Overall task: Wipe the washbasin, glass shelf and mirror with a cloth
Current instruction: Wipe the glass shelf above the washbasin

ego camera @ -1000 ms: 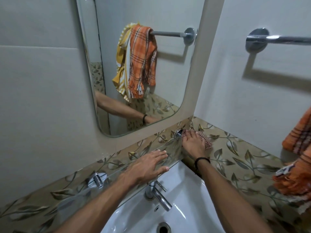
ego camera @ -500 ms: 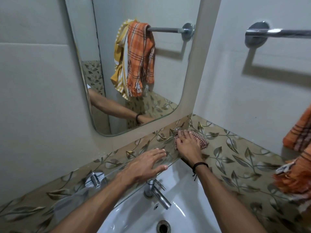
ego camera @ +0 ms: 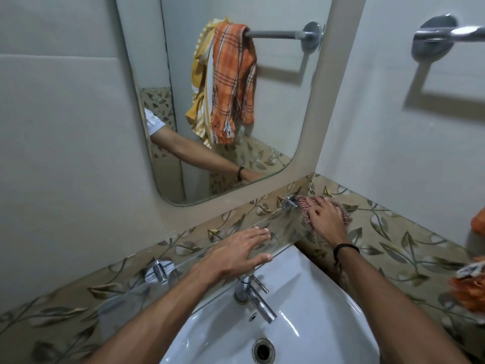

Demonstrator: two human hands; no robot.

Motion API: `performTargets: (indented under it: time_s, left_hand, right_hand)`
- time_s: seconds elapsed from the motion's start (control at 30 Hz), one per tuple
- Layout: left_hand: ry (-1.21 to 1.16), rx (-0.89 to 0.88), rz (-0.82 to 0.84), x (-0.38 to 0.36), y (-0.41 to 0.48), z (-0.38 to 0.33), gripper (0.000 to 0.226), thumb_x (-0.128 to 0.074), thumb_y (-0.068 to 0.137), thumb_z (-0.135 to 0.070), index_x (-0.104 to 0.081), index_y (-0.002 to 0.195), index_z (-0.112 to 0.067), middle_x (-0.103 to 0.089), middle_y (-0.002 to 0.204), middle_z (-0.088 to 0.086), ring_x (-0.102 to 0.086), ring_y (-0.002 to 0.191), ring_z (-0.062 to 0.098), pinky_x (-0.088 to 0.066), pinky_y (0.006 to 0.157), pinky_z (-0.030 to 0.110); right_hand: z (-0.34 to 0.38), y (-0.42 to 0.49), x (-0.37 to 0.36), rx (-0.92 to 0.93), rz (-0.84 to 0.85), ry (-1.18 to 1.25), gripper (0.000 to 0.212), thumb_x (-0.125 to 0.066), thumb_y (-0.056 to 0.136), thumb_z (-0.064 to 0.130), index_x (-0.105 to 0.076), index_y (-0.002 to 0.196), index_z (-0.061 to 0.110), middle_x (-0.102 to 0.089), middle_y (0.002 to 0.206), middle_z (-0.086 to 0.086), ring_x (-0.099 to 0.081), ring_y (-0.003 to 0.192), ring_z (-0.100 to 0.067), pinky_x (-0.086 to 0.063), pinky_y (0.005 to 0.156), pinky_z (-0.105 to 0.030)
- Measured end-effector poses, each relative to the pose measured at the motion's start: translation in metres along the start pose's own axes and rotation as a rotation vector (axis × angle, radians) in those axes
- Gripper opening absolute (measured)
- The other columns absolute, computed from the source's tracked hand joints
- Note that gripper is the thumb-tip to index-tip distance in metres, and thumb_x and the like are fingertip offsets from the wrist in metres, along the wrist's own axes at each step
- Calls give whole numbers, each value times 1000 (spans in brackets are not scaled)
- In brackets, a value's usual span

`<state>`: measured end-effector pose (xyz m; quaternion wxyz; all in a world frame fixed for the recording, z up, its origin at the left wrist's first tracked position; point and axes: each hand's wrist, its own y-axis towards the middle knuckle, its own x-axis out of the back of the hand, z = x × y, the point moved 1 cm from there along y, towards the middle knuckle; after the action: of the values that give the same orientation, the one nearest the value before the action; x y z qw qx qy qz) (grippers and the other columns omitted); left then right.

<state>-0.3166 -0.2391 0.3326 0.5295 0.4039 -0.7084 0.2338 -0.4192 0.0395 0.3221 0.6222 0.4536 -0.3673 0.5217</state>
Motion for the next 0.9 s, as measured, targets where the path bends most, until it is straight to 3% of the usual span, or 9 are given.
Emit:
performTargets:
  time_s: [0.17,0.3,0.53,0.63,0.77,0.9]
  left_hand:
    - [-9,1,12,0,1,-2,66,-37,99,-63,-34,154,-27,-25,164,-8,-22,149,9,-17,123,36]
    - [-13,-3,6,1,1,-3,65,-39,100,-62,-33,154,-27,-25,164,-7,-21,149,9,-15,123,35]
    - [8,-11,2,0,2,-3,65,-39,100,-61,-34,154,-25,-26,163,-6,-21,149,10,-15,122,34]
    - [13,-11,5,2,2,-4,64,-39,101,-60,-34,154,-24,-26,164,-5,-21,149,10,-14,122,34]
    - [21,-9,11,4,0,-4,63,-39,102,-59,-33,154,-25,-25,164,-5,-21,150,11,-12,120,32]
    - [12,-10,4,4,1,-3,63,-39,102,-58,-33,154,-24,-25,164,-4,-20,150,11,-14,122,35]
  right_hand:
    - [-4,10,-3,-59,-23,-8,50,-23,106,35,-37,153,33,-33,162,3,-20,151,-18,-13,124,-47]
    - [13,-1,-3,-113,-3,34,49,-25,106,42,-37,153,34,-26,164,5,-15,153,-19,-4,124,-53]
    - [64,-74,-23,81,-47,108,65,-17,93,58,-46,148,35,-31,162,8,-19,152,-15,-2,123,-47]
    - [53,-67,-21,133,-36,95,50,-27,102,46,-43,149,38,-30,162,9,-19,152,-14,-2,123,-49]
    - [27,-35,-7,1,-62,112,57,-23,95,45,-49,145,37,-34,161,2,-22,151,-18,-8,124,-51]
    - [44,-45,-13,-34,-101,194,59,-25,92,50,-60,137,33,-34,161,0,-25,149,-19,-4,124,-55]
